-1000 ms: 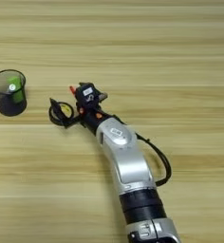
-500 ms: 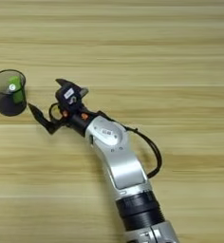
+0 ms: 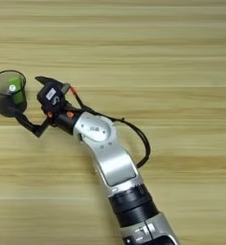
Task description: Move the objects on the table
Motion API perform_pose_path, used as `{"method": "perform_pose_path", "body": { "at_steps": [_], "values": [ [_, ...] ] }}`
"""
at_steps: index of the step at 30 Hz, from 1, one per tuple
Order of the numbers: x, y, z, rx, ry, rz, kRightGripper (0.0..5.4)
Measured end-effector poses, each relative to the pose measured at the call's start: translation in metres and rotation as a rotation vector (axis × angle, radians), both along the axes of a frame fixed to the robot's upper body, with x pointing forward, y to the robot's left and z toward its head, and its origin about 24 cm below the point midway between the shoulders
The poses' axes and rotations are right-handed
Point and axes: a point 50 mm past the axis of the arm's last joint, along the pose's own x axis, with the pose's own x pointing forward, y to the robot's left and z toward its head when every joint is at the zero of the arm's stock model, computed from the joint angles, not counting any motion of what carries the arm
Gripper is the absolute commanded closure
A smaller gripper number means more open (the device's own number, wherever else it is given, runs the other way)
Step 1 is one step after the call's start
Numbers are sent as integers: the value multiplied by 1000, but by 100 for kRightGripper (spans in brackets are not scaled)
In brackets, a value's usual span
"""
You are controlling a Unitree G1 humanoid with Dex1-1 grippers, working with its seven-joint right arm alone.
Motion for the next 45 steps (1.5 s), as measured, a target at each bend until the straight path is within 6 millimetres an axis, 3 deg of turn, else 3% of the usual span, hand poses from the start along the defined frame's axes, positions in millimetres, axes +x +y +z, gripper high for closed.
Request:
{"method": "perform_pose_path", "body": {
  "at_steps": [26, 45],
  "values": [
    [26, 33, -4, -34, -12, 110, 3],
    [36, 32, -13, -33, 27, 88, 232]
  ]
}}
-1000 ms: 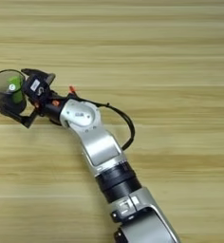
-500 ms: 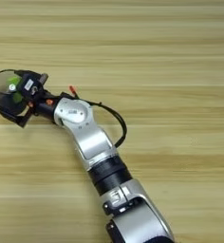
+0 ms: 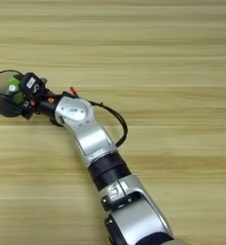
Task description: Move the objects on the table
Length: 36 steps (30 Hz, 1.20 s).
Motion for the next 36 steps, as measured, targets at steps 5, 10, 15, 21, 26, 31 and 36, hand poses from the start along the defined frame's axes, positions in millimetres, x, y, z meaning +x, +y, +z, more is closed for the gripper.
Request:
{"method": "perform_pose_path", "body": {
  "at_steps": [5, 10, 15, 21, 26, 31, 36],
  "values": [
    [1, 1, -1, 1, 5, 0, 291],
    [1, 2, -2, 4, 13, -2, 337],
    [3, 2, -2, 2, 17, -4, 387],
    [3, 2, -2, 4, 16, -6, 446],
    [4, 1, -1, 9, 4, -6, 465],
    [4, 1, -1, 10, 4, -6, 466],
    [5, 0, 0, 15, 0, -14, 466]
  ]
}}
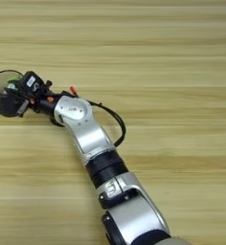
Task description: Move the objects on the table
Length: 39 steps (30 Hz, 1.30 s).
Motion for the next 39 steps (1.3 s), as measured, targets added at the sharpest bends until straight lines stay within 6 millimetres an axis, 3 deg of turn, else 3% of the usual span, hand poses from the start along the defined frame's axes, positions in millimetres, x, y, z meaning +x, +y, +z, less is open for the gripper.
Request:
{"method": "perform_pose_path", "body": {
  "at_steps": [27, 39],
  "values": [
    [4, -2, 10, 33, -66, -39, 466],
    [2, -6, 29, 54, -144, -39, 466]
  ]
}}
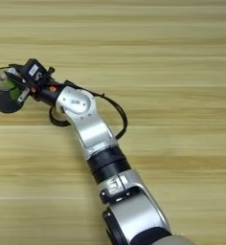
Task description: Move the objects on the table
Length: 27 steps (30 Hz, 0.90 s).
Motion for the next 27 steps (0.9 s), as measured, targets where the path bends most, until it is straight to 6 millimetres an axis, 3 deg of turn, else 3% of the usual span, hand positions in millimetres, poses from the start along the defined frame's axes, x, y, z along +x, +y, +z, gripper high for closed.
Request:
{"method": "perform_pose_path", "body": {
  "at_steps": [27],
  "values": [
    [-8, -21, 19, 6, -70, -48, 466]
  ]
}}
